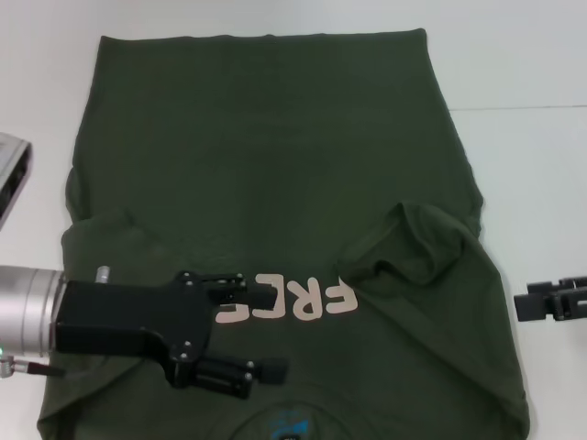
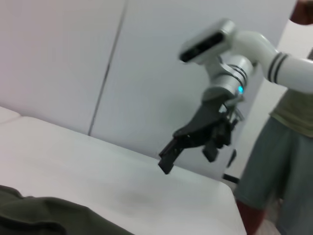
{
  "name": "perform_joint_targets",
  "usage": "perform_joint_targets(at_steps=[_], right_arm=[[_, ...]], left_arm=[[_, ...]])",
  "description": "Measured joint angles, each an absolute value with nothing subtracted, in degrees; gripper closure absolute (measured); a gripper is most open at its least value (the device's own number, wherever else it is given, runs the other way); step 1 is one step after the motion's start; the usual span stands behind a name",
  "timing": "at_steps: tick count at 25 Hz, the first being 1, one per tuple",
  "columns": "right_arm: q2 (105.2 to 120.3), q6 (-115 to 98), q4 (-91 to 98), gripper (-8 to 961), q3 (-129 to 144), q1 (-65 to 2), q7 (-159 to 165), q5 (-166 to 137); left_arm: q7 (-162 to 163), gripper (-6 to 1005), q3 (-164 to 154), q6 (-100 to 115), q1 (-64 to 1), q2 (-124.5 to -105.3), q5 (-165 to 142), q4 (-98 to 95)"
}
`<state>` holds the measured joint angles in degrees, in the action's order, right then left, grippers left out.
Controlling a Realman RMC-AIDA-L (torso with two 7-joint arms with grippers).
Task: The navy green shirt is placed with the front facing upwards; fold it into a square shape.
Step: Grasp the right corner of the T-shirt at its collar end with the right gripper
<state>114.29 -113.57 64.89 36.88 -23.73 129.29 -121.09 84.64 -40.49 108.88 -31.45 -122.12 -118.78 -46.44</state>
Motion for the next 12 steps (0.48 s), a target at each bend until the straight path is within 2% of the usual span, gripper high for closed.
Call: perform_joint_targets(at_steps=[6, 12], right_arm=[[115.22, -113.4, 70.5, 21, 40.6, -26.4, 141.3, -130.4], [115.05, -113.5, 71.7, 28, 45.9, -31.7, 151.1, -139.6]], left_arm=[[83.5, 82, -41.2, 108.6, -31.3, -122.44, -118.8, -46.0], [83.1, 82, -41.5, 107.8, -31.4, -122.47, -118.8, -45.7]])
